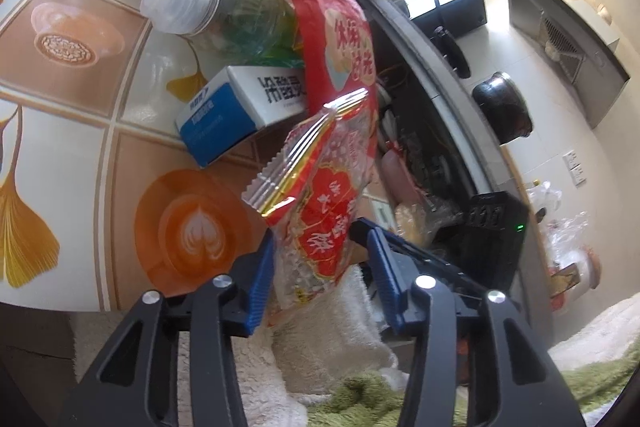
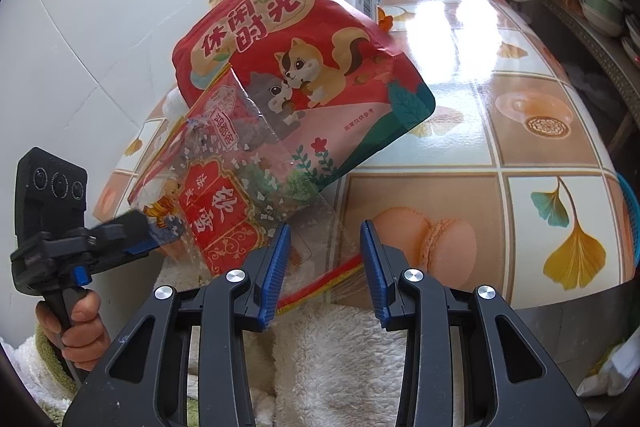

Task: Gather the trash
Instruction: 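Close the left gripper on the clear zip bag while the right gripper grasps the red snack bag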

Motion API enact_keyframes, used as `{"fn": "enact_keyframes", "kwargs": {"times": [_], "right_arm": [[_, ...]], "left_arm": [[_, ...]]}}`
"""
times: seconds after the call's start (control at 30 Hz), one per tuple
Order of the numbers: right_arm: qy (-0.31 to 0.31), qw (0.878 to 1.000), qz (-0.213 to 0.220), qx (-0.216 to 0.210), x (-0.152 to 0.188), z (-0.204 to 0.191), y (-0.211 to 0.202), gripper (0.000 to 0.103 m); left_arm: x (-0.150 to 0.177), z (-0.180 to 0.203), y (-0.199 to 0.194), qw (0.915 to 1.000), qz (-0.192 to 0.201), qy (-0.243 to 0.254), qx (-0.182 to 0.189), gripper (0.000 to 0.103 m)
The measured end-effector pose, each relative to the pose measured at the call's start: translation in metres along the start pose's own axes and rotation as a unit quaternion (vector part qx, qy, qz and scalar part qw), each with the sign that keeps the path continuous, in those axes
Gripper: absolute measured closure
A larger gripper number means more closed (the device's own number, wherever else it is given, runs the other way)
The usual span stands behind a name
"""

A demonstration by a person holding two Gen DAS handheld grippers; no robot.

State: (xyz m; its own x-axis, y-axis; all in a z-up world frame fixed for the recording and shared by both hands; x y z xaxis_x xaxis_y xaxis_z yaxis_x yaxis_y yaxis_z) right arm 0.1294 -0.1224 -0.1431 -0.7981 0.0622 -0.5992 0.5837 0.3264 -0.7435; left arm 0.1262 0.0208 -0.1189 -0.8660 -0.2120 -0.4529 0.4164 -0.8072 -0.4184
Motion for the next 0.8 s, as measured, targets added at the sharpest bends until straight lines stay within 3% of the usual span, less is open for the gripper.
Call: {"fn": "enact_keyframes", "kwargs": {"times": [0.1,0.13,0.2,0.3,0.37,0.47,0.57,0.67,0.8], "right_arm": [[0.005,1.0,-0.002,-0.005,0.002,-0.001,-0.001,0.068],[0.005,1.0,-0.003,-0.008,0.002,-0.002,-0.002,0.068],[0.0,1.0,-0.003,-0.018,0.0,-0.004,-0.006,0.068],[-0.029,0.999,0.014,-0.031,-0.013,-0.006,-0.025,0.063],[-0.054,0.997,0.048,-0.036,-0.032,-0.007,-0.045,0.05],[-0.071,0.992,0.094,-0.055,-0.073,-0.007,-0.063,0.04],[-0.065,0.986,0.117,-0.1,-0.114,-0.006,-0.062,0.035],[-0.064,0.984,0.102,-0.133,-0.143,-0.002,-0.036,0.035],[-0.062,0.981,0.045,-0.178,-0.156,-0.001,0.0,0.035]], "left_arm": [[0.0,-0.003,-0.001,0.9999,0.006,-0.002,-0.011,0.079],[0.0,-0.004,-0.001,0.9999,0.007,-0.004,-0.011,0.09],[0.0,-0.007,-0.002,0.9999,0.006,-0.006,-0.011,0.097],[0.001,-0.009,-0.007,0.9998,0.008,-0.002,-0.016,0.099],[0.003,-0.014,-0.012,0.9996,0.006,0.005,-0.025,0.099],[0.006,-0.016,-0.013,0.9993,0.0,0.011,-0.034,0.1],[0.007,-0.02,-0.012,0.9989,-0.005,0.012,-0.046,0.1],[0.008,-0.02,-0.012,0.9985,-0.004,0.013,-0.052,0.1],[0.007,-0.018,-0.012,0.998,-0.005,0.02,-0.059,0.1]]}}
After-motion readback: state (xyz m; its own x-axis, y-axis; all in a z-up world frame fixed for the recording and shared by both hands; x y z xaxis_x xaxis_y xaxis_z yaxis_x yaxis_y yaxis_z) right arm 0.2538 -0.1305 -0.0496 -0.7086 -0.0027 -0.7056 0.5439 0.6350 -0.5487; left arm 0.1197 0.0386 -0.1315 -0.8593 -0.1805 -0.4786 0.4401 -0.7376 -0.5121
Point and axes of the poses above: each gripper's, at about its wrist camera, not at the fingertips, and y roughly the way its jaws point, z to its right, x to its underside, the point moved 9 cm from there along y, roughly the way its jaws point, and after that the axes turned 5 degrees about z, right-handed, at the moved point
